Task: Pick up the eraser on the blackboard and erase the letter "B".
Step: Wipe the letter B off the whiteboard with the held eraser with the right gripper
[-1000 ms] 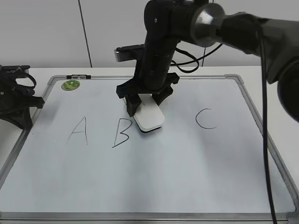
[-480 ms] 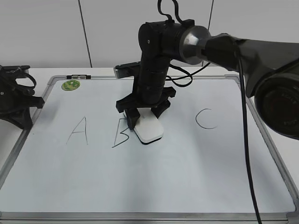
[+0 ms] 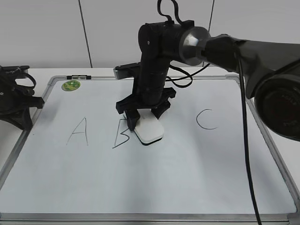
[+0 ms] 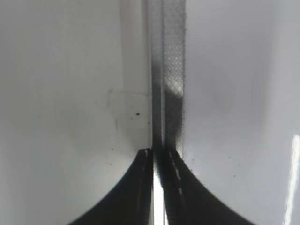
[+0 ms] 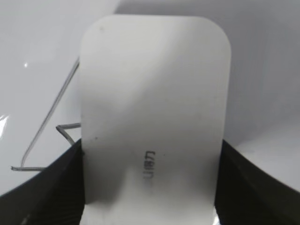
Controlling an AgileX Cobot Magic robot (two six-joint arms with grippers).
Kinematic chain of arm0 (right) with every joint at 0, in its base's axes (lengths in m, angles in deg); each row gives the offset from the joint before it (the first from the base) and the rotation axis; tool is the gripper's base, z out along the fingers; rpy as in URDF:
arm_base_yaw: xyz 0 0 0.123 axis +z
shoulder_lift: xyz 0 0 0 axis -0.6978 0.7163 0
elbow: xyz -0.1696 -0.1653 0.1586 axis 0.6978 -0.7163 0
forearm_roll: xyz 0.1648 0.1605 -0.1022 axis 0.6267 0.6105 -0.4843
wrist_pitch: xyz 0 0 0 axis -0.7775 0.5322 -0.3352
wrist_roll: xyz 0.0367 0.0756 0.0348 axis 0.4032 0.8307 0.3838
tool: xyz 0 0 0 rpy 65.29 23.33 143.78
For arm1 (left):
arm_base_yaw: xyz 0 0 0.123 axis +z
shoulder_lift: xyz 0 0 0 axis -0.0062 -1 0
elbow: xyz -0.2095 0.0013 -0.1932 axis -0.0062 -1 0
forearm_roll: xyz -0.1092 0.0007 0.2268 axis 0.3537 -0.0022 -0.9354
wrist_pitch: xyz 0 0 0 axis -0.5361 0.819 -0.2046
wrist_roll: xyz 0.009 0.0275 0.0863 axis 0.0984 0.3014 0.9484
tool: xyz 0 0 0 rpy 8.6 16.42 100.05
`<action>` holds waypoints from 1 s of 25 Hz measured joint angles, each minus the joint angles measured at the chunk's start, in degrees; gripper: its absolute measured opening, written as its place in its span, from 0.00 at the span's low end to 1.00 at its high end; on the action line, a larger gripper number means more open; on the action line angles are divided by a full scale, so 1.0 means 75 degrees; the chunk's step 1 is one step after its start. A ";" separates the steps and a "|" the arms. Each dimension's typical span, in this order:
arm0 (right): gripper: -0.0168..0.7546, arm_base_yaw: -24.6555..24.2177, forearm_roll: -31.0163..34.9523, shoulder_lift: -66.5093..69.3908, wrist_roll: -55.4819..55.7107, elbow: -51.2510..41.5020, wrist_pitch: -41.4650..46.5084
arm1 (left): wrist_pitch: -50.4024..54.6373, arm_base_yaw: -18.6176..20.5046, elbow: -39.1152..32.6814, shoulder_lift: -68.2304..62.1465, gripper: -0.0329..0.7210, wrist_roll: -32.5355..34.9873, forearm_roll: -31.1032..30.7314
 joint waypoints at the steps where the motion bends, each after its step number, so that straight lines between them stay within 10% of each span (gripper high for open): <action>1: 0.71 0.0017 -0.0028 0.0000 0.0000 0.0000 -0.0014 | 0.0000 0.0000 0.0000 0.0000 0.11 0.0000 0.0000; 25: 0.71 0.1339 -0.0329 0.0021 -0.0280 0.0000 -0.0122 | 0.0000 0.0016 0.0000 0.0000 0.11 0.0000 0.0034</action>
